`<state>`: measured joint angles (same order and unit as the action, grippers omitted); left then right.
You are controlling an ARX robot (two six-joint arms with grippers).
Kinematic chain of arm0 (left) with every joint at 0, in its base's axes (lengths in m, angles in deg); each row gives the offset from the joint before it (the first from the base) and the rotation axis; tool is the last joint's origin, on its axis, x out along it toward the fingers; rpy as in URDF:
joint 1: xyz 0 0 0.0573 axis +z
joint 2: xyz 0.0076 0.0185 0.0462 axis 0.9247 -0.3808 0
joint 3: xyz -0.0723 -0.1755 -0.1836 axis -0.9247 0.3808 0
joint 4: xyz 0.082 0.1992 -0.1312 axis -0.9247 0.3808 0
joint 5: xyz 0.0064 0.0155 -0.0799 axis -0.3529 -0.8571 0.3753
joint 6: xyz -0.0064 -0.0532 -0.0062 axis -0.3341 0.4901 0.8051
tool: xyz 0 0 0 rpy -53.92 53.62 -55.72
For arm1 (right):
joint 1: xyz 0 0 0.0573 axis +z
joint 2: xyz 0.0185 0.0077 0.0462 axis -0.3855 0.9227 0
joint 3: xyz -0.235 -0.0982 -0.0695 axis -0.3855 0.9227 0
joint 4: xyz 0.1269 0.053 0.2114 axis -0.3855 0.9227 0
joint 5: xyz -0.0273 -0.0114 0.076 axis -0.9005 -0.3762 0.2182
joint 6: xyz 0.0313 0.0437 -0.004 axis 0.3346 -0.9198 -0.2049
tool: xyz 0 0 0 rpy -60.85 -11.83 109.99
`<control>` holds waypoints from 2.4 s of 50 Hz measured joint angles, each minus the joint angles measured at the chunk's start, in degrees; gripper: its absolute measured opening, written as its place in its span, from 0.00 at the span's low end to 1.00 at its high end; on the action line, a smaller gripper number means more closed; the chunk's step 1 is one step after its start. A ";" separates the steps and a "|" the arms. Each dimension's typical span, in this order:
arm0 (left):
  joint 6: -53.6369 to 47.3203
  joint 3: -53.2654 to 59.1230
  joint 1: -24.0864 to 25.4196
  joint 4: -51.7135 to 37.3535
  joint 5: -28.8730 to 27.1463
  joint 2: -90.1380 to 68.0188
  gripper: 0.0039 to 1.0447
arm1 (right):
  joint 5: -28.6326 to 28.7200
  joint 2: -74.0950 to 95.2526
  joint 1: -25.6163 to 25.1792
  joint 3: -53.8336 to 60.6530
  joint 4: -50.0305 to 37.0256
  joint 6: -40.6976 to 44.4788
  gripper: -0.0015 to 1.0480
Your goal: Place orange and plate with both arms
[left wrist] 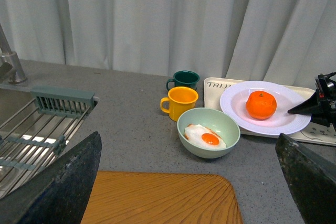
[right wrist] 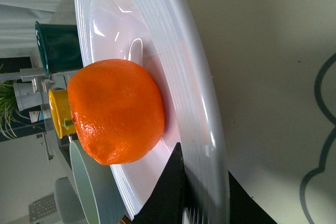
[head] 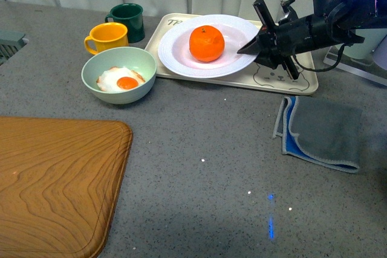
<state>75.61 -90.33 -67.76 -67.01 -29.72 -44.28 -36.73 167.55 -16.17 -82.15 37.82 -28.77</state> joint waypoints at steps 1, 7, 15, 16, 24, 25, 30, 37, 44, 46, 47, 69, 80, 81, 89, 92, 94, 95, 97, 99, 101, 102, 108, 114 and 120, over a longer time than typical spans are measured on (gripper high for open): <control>0.00 0.00 0.00 0.00 0.00 0.00 0.94 | -0.04 0.02 -0.04 0.00 0.11 0.04 0.04; 0.00 0.00 0.00 0.00 0.00 0.00 0.94 | -0.52 0.02 -0.39 0.22 -0.87 0.17 0.18; 0.00 0.00 0.00 0.00 0.00 0.00 0.94 | -1.05 -1.66 -1.20 3.87 -4.68 0.02 0.41; 0.00 0.00 0.00 0.00 0.00 0.00 0.94 | -1.68 -2.49 -1.38 5.20 -5.05 0.59 0.46; 0.00 0.00 0.00 0.00 0.00 0.00 0.94 | -5.20 -9.46 -2.08 13.62 -6.14 7.67 0.73; 0.00 0.00 0.00 0.00 0.00 0.00 0.94 | -5.35 -10.05 -2.12 14.27 -6.45 8.00 0.75; 0.00 0.00 0.00 0.00 0.00 0.00 0.94 | -10.32 -18.01 -3.04 22.53 -11.80 10.16 0.93; 0.00 0.00 0.00 0.00 0.00 0.00 0.94 | -21.18 -25.94 -3.63 33.18 -25.81 15.76 0.86; 0.00 0.00 0.00 0.00 0.00 0.00 0.94 | -43.50 -29.20 -3.13 51.10 -60.35 35.12 0.62; 0.00 0.00 0.00 0.00 0.00 0.00 0.94 | -44.06 -30.58 -3.17 54.73 -64.63 37.57 0.57; 0.00 0.00 0.00 0.00 0.00 0.00 0.94 | -44.15 -31.71 -3.23 56.98 -66.90 38.86 0.54; 0.00 0.00 0.00 0.02 0.00 0.00 0.94 | -41.53 -56.68 -6.47 87.41 -75.45 44.81 0.01; 0.00 0.00 0.00 0.02 0.02 0.00 0.94 | -41.44 -68.35 -6.56 94.05 -70.53 44.81 0.01; 0.00 0.00 0.00 0.02 0.02 0.00 0.94 | -41.44 -69.40 -6.56 94.64 -70.34 44.83 0.01; 0.00 0.00 0.00 0.02 0.00 0.00 0.94 | -41.27 -75.14 -6.51 98.40 -68.43 44.83 0.01; 0.00 0.00 0.00 0.02 0.00 0.00 0.94 | -41.29 -77.40 -6.54 99.89 -67.34 44.83 0.01; 0.00 0.00 0.00 0.02 0.00 0.00 0.94 | -41.29 -79.87 -6.54 101.29 -66.20 44.81 0.01; 0.00 0.00 0.00 0.02 0.00 0.00 0.94 | -41.29 -80.72 -6.54 101.68 -65.79 44.81 0.01; 0.00 0.00 0.00 0.02 0.00 0.00 0.94 | -41.29 -82.97 -6.54 102.62 -64.59 44.81 0.01; 0.00 0.00 0.00 0.02 0.02 0.00 0.94 | -41.29 -84.76 -6.54 103.36 -63.52 44.81 0.01; 0.00 0.00 0.00 0.02 0.00 0.00 0.94 | -41.27 -87.43 -6.54 104.41 -61.75 44.81 0.01; 0.00 0.00 0.00 0.02 0.00 0.00 0.94 | -41.29 -88.35 -6.54 104.76 -61.13 44.81 0.01; 0.00 0.00 0.00 0.02 0.00 0.00 0.94 | -41.27 -93.09 -6.54 106.16 -57.92 44.83 0.01; 0.00 0.00 0.00 0.02 0.00 0.00 0.94 | -41.27 -97.55 -6.54 107.19 -54.64 44.81 0.01; 0.00 0.00 0.00 0.02 0.00 0.00 0.94 | -41.27 -102.53 -6.54 108.24 -50.64 44.81 0.01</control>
<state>75.61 -90.33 -67.76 -66.99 -29.72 -44.28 -78.00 65.02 -22.70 26.09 -12.82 16.04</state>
